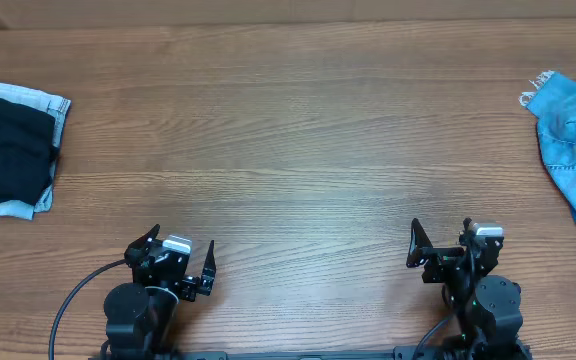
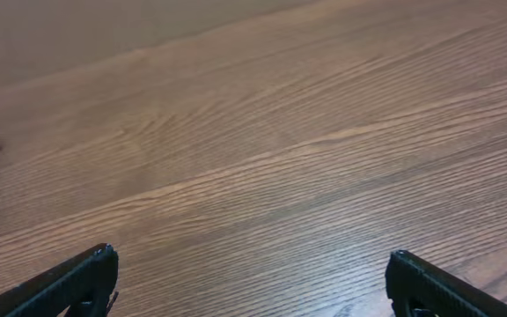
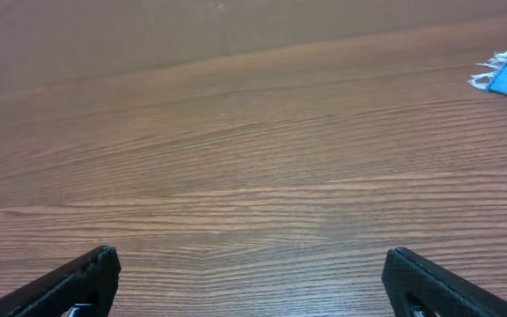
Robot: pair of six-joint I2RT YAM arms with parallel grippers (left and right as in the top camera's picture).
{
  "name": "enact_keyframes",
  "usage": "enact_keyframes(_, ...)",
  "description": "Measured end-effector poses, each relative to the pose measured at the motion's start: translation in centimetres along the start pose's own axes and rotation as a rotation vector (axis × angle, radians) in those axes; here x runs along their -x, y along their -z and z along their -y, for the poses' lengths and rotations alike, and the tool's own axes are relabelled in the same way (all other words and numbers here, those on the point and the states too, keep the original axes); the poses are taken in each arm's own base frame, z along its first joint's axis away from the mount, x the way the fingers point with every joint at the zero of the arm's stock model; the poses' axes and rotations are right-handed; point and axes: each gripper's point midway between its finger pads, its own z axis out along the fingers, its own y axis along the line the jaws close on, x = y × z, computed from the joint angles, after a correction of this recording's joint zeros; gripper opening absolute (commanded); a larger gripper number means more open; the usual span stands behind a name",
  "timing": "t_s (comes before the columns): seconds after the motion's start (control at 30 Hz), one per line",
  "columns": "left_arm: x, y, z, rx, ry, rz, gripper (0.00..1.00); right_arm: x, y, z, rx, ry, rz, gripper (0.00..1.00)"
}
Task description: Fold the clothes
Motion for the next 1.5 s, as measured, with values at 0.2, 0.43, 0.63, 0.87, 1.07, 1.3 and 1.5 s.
enact_keyframes(0.2,0.0,0.0,0.0,0.000,0.000,0.000,1.00,0.0,0.0,0.0,0.000,0.000,0.000,1.00)
enact_keyframes(0.43,0.0,0.0,0.0,0.000,0.000,0.000,1.00,0.0,0.0,0.0,0.000,0.000,0.000,1.00)
enact_keyframes(0.63,0.0,0.0,0.0,0.000,0.000,0.000,1.00,0.0,0.0,0.0,0.000,0.000,0.000,1.00)
enact_keyframes(0.87,0.0,0.0,0.0,0.000,0.000,0.000,1.00,0.0,0.0,0.0,0.000,0.000,0.001,1.00)
enact_keyframes(1.07,0.0,0.0,0.0,0.000,0.000,0.000,1.00,-0.1,0.0,-0.5,0.030,0.000,-0.006,1.00)
enact_keyframes(1.3,0.0,0.0,0.0,0.000,0.000,0.000,1.00,-0.3,1.0,-5.7,0.335,-0.022,-0.036,1.00)
enact_keyframes(1.5,0.5,0.0,-0.1,0.005,-0.004,0.022,1.00,-2.4,1.8,-6.4,0.377,-0.143,-0.171,1.00)
